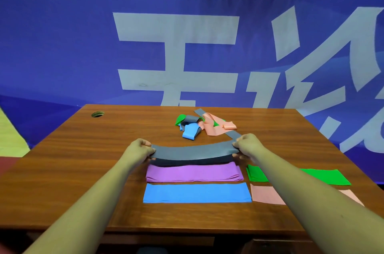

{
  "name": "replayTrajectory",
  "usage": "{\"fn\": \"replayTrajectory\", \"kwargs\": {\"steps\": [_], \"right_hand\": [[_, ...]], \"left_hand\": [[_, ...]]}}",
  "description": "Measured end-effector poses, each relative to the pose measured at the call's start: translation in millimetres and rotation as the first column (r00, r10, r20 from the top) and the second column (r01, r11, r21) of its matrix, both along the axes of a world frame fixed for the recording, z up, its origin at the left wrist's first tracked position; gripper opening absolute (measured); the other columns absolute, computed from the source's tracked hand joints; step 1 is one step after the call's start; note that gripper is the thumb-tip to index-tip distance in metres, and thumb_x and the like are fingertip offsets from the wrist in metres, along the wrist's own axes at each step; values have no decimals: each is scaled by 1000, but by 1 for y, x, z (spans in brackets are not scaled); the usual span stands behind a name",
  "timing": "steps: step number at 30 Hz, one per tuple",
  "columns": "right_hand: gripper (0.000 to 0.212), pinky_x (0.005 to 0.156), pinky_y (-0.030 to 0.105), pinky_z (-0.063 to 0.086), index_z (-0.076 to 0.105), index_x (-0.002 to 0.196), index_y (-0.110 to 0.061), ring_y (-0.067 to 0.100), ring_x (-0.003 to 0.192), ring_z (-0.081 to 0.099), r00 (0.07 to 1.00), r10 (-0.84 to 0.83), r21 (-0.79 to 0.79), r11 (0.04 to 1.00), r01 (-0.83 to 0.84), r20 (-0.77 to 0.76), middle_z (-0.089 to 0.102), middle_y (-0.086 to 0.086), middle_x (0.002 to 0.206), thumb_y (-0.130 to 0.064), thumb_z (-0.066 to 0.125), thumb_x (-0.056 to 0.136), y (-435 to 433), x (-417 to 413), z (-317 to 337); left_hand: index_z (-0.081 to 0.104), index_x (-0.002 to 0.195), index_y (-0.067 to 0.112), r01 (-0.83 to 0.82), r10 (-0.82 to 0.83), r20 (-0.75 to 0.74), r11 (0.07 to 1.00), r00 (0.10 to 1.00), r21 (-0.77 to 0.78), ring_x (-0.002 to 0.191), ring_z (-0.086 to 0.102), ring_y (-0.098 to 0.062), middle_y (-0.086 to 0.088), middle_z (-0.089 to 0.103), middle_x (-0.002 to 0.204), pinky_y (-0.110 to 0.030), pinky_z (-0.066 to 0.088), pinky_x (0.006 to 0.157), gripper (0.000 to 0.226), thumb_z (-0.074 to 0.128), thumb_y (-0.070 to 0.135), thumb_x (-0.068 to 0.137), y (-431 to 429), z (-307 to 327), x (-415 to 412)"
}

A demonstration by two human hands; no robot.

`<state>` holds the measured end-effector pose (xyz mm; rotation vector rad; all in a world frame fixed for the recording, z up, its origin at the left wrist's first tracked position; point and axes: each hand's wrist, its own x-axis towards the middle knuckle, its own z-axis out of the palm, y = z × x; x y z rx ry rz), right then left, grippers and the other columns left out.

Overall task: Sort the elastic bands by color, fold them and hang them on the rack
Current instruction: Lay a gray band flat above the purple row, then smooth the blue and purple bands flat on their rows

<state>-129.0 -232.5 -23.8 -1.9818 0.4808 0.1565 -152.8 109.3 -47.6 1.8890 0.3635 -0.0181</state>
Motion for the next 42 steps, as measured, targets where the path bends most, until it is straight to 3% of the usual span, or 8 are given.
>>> {"fn": "replayTrajectory", "kwargs": {"steps": [5,8,11,14,29,32,37,42], "right_hand": [[16,46,25,40,54,77,-13,24,71,60,993,1,-164,986,18,120,59,8,78,-8,64,89,7,8,-15],[24,54,26,46,54,66,-14,28,70,66,993,37,-253,967,-6,115,61,5,68,-8,63,87,11,12,-21],[27,69,29,42,55,61,-15,29,87,62,992,58,-336,942,-18,109,63,7,79,-12,67,85,12,12,-28],[35,64,28,41,50,56,-12,24,75,56,993,72,-354,935,-34,95,58,5,70,-10,67,86,11,12,-38],[11,81,36,49,61,96,-10,27,99,57,978,145,-516,855,-45,153,63,10,103,-14,64,86,6,16,-57],[23,85,36,48,65,104,-4,31,102,59,953,205,-555,830,-50,221,64,14,104,-13,58,84,7,25,-48],[8,71,30,44,64,87,-10,29,90,62,927,318,-489,852,-187,200,67,8,89,-12,57,83,31,51,-27],[13,73,34,48,65,94,-7,25,88,61,906,397,-415,857,-307,150,66,10,93,-16,59,87,74,84,-28]], "left_hand": [[62,80,4,5,-7,13,980,1000,200,59,65,-22,-15,66,80,-33,58,59,9,69,3,85,8,-17,13],[64,83,6,25,-22,-11,938,1000,347,47,62,-4,-8,69,78,-17,44,48,8,71,10,84,7,-20,15],[66,82,12,64,-54,-36,881,998,468,72,65,-16,-4,70,81,-23,39,61,11,75,19,80,11,-24,17],[64,80,15,102,-77,-71,882,994,461,80,62,-20,-3,68,82,-26,39,63,13,75,22,80,13,-29,19],[52,87,15,77,-92,-7,790,996,608,103,54,-34,-14,60,104,-33,42,85,11,59,11,80,1,-45,21],[56,92,12,30,-127,122,801,984,598,98,55,-32,-14,59,100,-33,44,88,14,60,11,79,-14,-32,30],[59,83,17,88,-129,75,910,989,405,68,60,-20,1,64,77,-23,43,55,4,59,13,83,-51,-4,62],[62,76,18,99,-112,25,947,993,306,62,65,-23,-3,68,73,-36,58,70,7,58,14,81,-62,-9,104]]}}
